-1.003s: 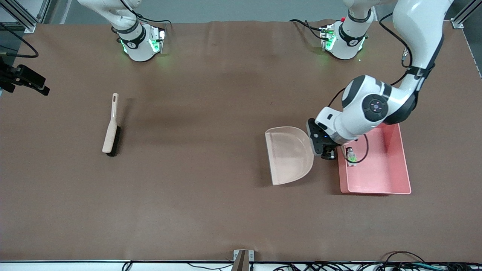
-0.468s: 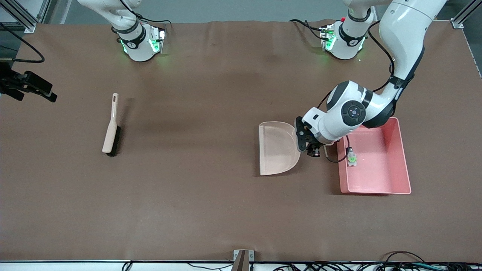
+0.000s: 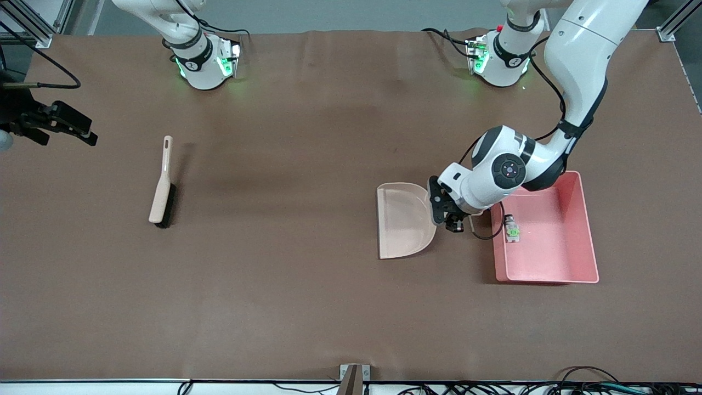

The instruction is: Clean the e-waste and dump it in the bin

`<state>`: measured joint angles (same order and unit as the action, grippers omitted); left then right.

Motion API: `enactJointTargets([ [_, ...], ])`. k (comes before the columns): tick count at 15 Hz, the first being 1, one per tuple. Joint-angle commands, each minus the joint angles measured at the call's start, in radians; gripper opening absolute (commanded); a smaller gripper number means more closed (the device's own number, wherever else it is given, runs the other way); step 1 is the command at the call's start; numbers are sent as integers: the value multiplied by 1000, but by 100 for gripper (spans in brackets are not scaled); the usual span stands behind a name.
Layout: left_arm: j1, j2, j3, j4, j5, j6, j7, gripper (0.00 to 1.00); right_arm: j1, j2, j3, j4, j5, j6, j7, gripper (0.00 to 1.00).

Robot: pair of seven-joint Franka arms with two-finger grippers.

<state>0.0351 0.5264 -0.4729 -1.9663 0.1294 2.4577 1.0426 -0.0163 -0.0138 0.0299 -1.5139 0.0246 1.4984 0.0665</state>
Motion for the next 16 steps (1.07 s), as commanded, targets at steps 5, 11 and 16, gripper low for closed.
enactJointTargets([
  [5,-38,-5,25,-3,-7,26,4,11,-56,-11,-10,1,-49,-58,-51,100],
  [11,-43,-6,49,6,-7,26,17,99,-60,-12,-15,10,-54,-60,-94,100],
  [16,-17,-92,54,64,-24,-69,-79,100,-85,-12,-22,11,-72,-60,-168,100],
])
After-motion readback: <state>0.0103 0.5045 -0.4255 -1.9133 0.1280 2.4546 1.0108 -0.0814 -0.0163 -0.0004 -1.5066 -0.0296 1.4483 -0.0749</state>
